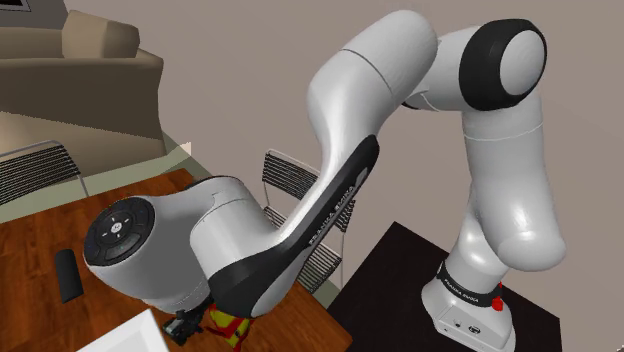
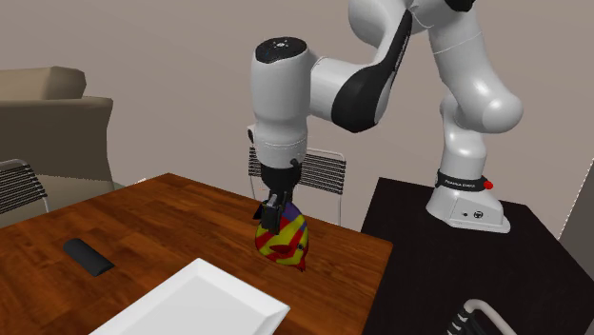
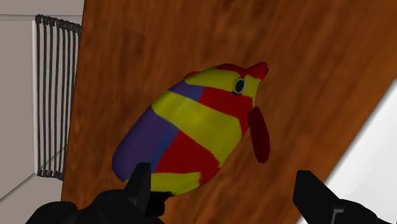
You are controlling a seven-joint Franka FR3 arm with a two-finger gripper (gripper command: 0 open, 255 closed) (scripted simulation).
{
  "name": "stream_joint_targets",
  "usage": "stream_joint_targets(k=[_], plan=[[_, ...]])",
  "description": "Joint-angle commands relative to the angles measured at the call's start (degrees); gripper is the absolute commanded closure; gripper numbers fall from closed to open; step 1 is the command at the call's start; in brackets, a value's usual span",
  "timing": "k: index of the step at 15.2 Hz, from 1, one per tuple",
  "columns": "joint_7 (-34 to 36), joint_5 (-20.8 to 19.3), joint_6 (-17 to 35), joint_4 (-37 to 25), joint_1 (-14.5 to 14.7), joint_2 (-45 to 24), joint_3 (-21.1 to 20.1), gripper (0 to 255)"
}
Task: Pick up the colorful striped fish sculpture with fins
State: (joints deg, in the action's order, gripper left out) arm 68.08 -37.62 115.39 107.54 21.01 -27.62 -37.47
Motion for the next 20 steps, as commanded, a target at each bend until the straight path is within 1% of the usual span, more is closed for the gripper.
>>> stream_joint_targets(k=[1, 2, 11, 12, 20], plan=[[1.8, -2.8, -1.2, -4.2, 3.2, -4.6, 1.3, 0], [2.1, -3.4, -1.6, -5.6, 4.2, -6.0, 1.7, 0], [4.4, -6.1, 1.5, -5.5, 5.5, -9.8, 3.6, 0], [4.4, -6.1, 1.6, -5.2, 5.3, -9.6, 3.5, 255], [4.4, -6.2, 1.6, -5.3, 5.4, -9.7, 3.6, 255]])
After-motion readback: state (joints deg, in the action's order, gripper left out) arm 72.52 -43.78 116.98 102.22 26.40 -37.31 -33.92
